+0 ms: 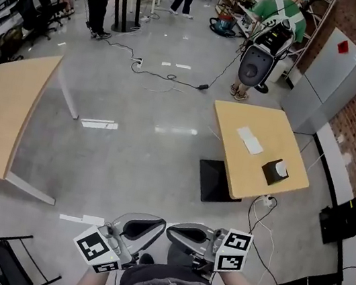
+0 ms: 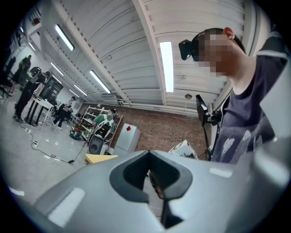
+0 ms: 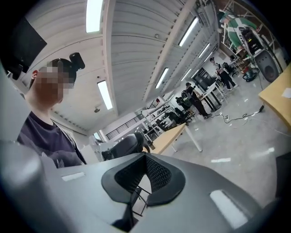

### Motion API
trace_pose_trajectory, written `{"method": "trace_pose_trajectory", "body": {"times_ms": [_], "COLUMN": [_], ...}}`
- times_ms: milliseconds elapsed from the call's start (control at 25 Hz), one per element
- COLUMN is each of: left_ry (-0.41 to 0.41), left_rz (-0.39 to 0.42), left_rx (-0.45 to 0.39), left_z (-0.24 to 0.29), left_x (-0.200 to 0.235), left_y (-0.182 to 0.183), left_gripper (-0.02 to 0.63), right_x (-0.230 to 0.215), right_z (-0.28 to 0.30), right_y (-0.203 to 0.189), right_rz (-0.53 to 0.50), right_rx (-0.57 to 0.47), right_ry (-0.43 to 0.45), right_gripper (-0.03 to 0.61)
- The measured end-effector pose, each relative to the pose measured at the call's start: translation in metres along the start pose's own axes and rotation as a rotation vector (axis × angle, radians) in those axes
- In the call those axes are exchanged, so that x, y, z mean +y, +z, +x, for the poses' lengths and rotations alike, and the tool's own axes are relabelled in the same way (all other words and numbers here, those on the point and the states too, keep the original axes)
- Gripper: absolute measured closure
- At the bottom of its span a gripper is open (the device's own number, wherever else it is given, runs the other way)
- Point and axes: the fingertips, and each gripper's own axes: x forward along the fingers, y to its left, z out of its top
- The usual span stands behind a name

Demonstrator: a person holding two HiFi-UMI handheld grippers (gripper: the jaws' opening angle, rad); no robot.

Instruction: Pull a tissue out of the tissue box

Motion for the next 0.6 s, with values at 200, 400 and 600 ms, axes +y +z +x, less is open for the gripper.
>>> {"method": "trace_pose_trajectory", "body": {"times_ms": [200,400,600], "left_ry": [0.033,0.022,0.082], "left_rz": [0.0,0.07,0.089], "left_rx": [0.009,0.11,0.135], "left_z": [0.037,0.107,0.179], "left_x": [0.022,0.035,0.055], "left_y": [0.008,0.012,0.019], "left_gripper": [0.612,0.612,0.612], "right_x": [-0.036,-0.087,-0.13], "right_z": [-0.014,-0.053,-0.094], "right_y": [0.03,0.065,0.083], "right_rz": [-0.007,0.036,0.053], "right_rx": [-0.015,-0.079,-0.069], "right_ry": [0.011,0.009,0.038], "right_gripper": [0.58,0.58,0.58]}}
